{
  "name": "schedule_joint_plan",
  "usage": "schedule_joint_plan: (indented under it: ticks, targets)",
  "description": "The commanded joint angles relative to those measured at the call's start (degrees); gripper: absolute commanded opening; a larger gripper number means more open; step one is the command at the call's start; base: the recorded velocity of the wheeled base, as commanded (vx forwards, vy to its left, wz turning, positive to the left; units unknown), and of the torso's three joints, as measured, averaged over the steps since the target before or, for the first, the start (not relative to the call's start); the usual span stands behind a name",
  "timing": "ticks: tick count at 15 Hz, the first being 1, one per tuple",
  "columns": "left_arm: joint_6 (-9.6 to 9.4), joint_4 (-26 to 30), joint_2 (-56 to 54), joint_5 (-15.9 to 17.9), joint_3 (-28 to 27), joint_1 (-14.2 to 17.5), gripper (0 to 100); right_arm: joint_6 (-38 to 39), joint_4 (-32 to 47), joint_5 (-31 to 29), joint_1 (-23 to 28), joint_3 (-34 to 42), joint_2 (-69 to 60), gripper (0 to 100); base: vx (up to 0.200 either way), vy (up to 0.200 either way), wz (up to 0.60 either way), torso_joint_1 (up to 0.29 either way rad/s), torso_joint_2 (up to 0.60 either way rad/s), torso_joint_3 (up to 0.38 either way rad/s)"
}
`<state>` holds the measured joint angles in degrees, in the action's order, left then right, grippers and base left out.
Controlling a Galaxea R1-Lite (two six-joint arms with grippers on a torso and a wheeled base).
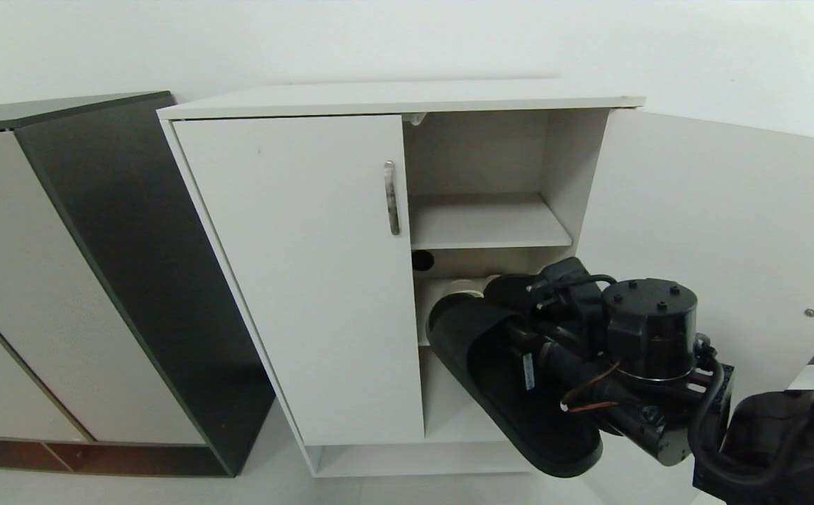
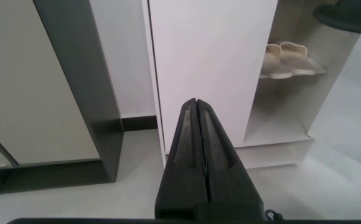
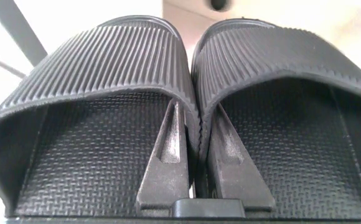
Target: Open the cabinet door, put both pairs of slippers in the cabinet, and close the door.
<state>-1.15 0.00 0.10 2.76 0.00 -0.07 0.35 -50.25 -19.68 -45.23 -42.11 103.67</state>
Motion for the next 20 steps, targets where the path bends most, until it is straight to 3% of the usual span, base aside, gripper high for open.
schedule_joint_plan:
  ticks: [1, 4, 8, 15, 20]
  targets:
    - [0.00, 0.1, 0.0, 0.0, 0.0, 0.0, 0, 3.4, 5.1, -7.4, -2.0, -6.3, 0.7, 0, 0.000, 0.000, 0.00, 0.000, 0.00, 0.000]
    - [0.00, 0.0, 0.0, 0.0, 0.0, 0.0, 0, 9.8, 23.5, -20.1, -4.6, -18.9, 0.6, 0, 0.000, 0.000, 0.00, 0.000, 0.00, 0.000]
    - [-0.08, 0.0, 0.0, 0.0, 0.0, 0.0, 0, 19.2, 48.9, -22.4, -6.1, -38.5, 1.8, 0, 0.000, 0.000, 0.00, 0.000, 0.00, 0.000]
    - [-0.17, 0.1, 0.0, 0.1, 0.0, 0.0, 0, 18.9, 42.8, -24.4, -3.5, -40.2, 8.5, 0, 0.000, 0.000, 0.00, 0.000, 0.00, 0.000]
    - [-0.35, 0.0, 0.0, 0.0, 0.0, 0.0, 0, 18.4, 42.5, -24.4, -2.7, -40.2, 9.3, 0, 0.040, 0.000, 0.00, 0.000, 0.00, 0.000]
